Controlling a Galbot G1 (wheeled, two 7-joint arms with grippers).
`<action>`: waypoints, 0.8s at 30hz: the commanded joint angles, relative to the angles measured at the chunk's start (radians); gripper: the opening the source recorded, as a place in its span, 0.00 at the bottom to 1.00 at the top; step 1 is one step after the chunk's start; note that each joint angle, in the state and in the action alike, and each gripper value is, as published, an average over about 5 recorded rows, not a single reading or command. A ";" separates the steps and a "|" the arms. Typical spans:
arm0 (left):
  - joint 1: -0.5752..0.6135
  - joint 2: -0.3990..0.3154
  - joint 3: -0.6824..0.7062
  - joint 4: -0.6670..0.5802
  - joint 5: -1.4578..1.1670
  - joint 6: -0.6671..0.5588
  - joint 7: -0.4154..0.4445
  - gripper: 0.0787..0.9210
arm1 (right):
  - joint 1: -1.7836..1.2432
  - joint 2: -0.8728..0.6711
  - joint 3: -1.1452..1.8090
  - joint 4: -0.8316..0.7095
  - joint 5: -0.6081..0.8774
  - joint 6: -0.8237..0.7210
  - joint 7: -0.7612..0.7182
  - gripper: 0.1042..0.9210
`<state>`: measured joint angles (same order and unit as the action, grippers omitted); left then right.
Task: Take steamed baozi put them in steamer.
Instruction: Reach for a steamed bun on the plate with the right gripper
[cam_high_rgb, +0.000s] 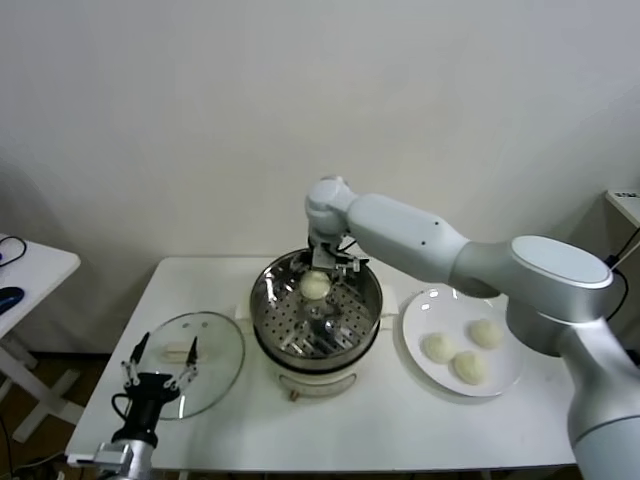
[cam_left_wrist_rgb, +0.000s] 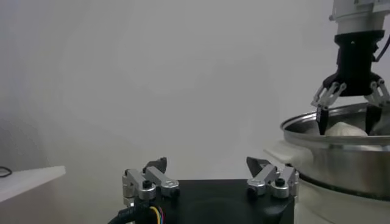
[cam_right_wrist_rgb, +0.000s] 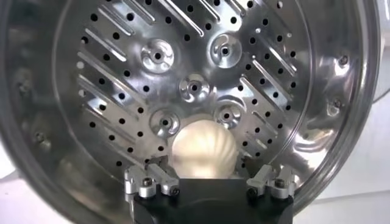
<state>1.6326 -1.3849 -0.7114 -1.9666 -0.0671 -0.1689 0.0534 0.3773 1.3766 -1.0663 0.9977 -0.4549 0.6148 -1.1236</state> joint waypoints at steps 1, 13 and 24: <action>0.000 0.001 -0.001 0.001 -0.002 -0.001 -0.001 0.88 | 0.055 -0.052 -0.006 0.078 0.042 0.010 -0.021 0.88; -0.013 0.015 0.004 0.003 -0.002 0.012 -0.007 0.88 | 0.462 -0.470 -0.360 0.373 0.804 -0.433 -0.071 0.88; -0.020 0.013 0.013 -0.004 0.001 0.025 -0.008 0.88 | 0.331 -0.782 -0.347 0.350 0.797 -0.647 -0.033 0.88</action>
<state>1.6134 -1.3709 -0.6982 -1.9701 -0.0669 -0.1487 0.0445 0.7007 0.7938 -1.3631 1.3083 0.2330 0.1213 -1.1639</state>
